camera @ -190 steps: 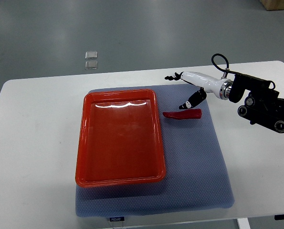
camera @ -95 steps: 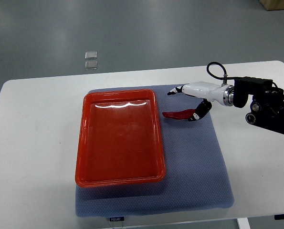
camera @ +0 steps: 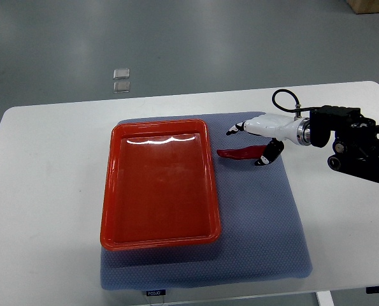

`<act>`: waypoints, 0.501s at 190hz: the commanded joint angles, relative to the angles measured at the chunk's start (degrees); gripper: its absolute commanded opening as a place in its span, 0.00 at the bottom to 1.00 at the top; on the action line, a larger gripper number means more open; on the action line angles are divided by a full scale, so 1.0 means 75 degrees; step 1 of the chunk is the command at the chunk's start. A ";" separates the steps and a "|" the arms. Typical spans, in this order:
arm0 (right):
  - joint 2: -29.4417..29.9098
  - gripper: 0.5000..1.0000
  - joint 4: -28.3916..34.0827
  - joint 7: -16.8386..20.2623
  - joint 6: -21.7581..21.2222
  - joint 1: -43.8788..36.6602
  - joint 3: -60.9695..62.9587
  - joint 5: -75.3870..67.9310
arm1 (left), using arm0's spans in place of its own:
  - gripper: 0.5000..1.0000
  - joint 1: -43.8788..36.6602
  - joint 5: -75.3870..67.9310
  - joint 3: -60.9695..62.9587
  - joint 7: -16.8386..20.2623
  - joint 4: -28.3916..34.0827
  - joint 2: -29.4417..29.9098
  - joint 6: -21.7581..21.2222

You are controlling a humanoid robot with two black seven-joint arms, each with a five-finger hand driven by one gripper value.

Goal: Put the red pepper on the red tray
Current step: 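Close the right hand fingers around the red chili pepper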

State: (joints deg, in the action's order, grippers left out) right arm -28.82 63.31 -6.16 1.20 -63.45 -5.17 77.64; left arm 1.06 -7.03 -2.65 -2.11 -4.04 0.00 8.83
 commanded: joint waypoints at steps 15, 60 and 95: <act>0.0198 0.61 -0.0203 0.0188 0.0169 0.0221 0.0010 0.0090 | 1.00 0.0000 0.0000 0.0002 0.0000 0.0000 0.0000 0.0007; 0.0268 0.57 -0.0320 0.0329 0.0274 0.0315 -0.0002 0.0254 | 1.00 0.0000 0.0000 0.0002 0.0011 0.0000 0.0000 -0.0005; 0.0280 0.51 -0.0391 0.0446 0.0356 0.0327 0.0010 0.0289 | 1.00 0.0000 0.0000 0.0002 0.0000 0.0000 0.0000 -0.0005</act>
State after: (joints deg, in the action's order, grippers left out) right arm -26.77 60.56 -3.30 3.44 -61.02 -5.11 79.72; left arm 1.06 -7.03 -2.65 -2.11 -4.04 0.00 8.82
